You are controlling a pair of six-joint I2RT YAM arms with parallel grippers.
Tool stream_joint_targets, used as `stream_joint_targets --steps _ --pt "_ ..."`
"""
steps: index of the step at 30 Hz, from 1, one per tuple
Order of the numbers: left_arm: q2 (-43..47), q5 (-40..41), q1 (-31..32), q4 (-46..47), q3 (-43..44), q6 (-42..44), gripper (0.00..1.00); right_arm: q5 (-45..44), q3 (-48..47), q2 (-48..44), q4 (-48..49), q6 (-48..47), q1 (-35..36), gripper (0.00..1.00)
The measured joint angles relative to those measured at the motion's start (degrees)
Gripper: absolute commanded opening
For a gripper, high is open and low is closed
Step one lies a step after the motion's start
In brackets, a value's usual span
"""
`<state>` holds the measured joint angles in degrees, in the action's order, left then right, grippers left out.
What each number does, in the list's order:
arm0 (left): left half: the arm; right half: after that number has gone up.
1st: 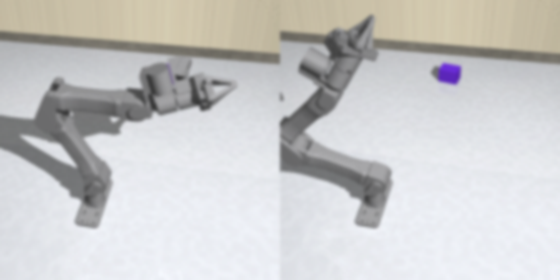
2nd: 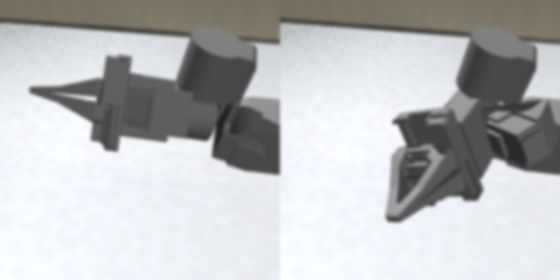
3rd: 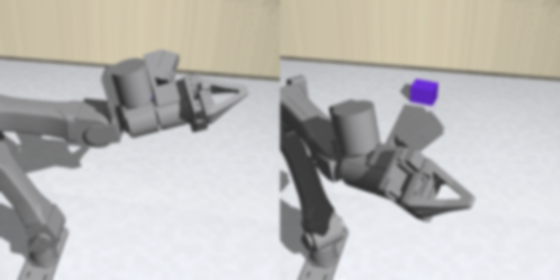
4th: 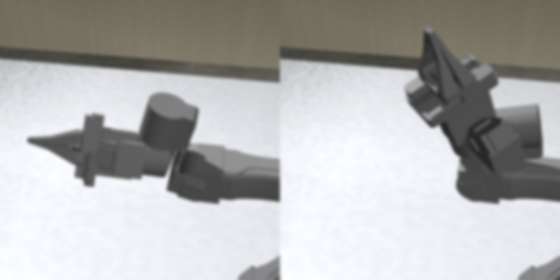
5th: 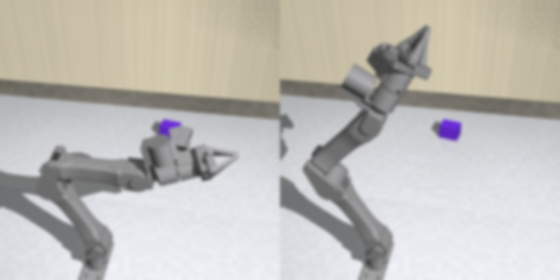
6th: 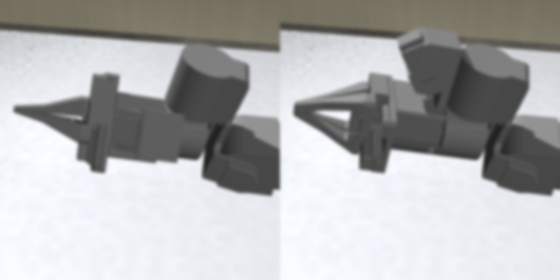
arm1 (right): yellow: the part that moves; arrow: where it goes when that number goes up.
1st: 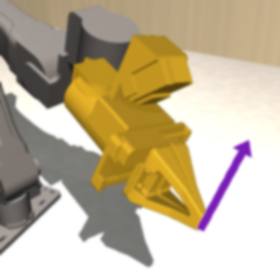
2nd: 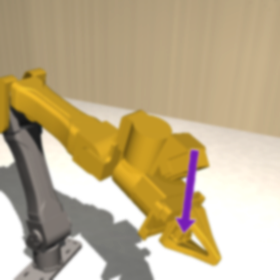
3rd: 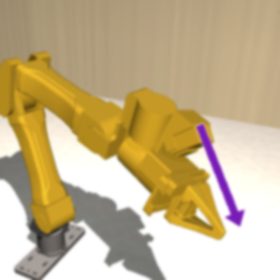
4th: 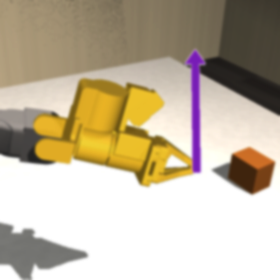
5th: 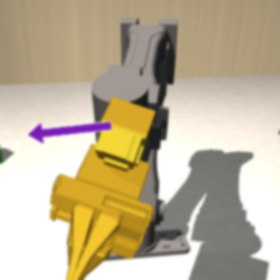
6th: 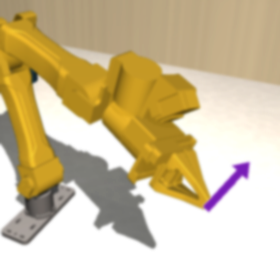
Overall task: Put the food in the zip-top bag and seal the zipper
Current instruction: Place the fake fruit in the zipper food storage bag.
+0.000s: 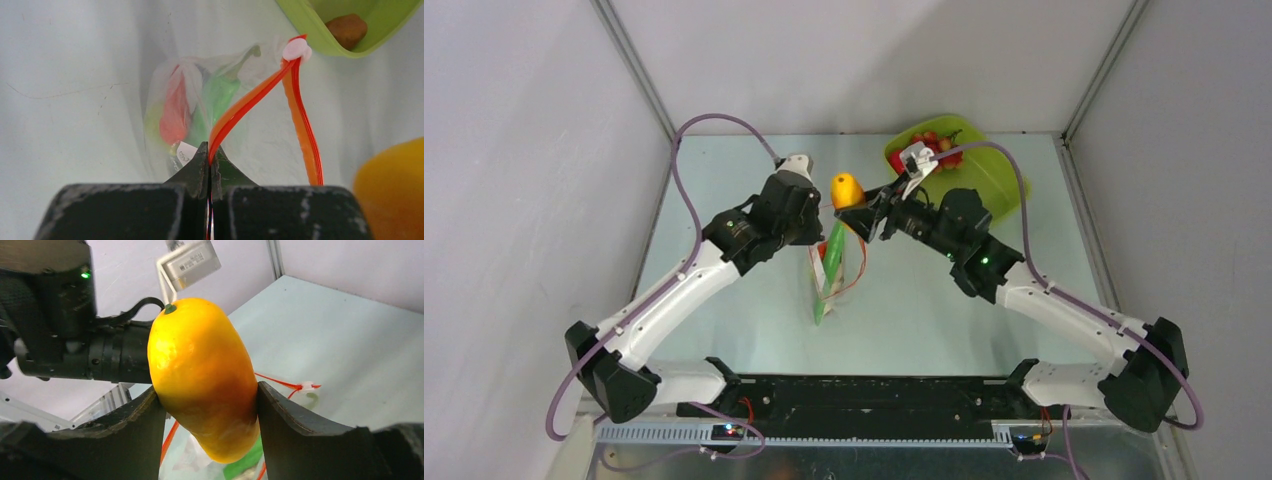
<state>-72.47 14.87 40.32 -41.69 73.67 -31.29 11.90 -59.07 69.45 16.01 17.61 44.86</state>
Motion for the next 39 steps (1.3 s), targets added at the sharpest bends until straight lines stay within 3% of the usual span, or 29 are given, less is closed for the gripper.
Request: stream_joint_targets --steps 6,15,26,28,29,31,39 --pt "2.4 -0.3 0.0 0.1 -0.5 -0.9 0.02 -7.1 3.1 2.6 4.8 4.0 4.8 0.10" --pt "3.1 -0.3 0.0 0.1 -0.5 -2.3 0.02 -10.9 7.8 5.6 8.5 4.9 8.7 0.19" --pt "3.3 -0.1 -0.3 -0.3 -0.8 -2.8 0.02 -15.4 9.1 4.7 3.2 1.0 12.3 0.66" --pt "3.3 -0.1 -0.3 -0.4 -0.8 -2.8 0.02 -15.4 9.2 4.2 1.8 0.0 12.9 0.78" --pt "3.4 -0.1 -0.3 -0.4 -0.8 -2.9 0.02 -15.3 9.2 3.8 1.1 -0.6 13.1 0.94" --pt "3.5 -0.2 -0.3 -0.3 -0.8 -3.2 0.02 -15.1 9.2 2.8 0.0 -1.5 13.6 0.99" --pt "3.5 -0.6 -0.3 0.0 -0.8 -3.3 0.02 -15.3 9.3 -2.2 -2.2 -2.7 14.2 0.99"
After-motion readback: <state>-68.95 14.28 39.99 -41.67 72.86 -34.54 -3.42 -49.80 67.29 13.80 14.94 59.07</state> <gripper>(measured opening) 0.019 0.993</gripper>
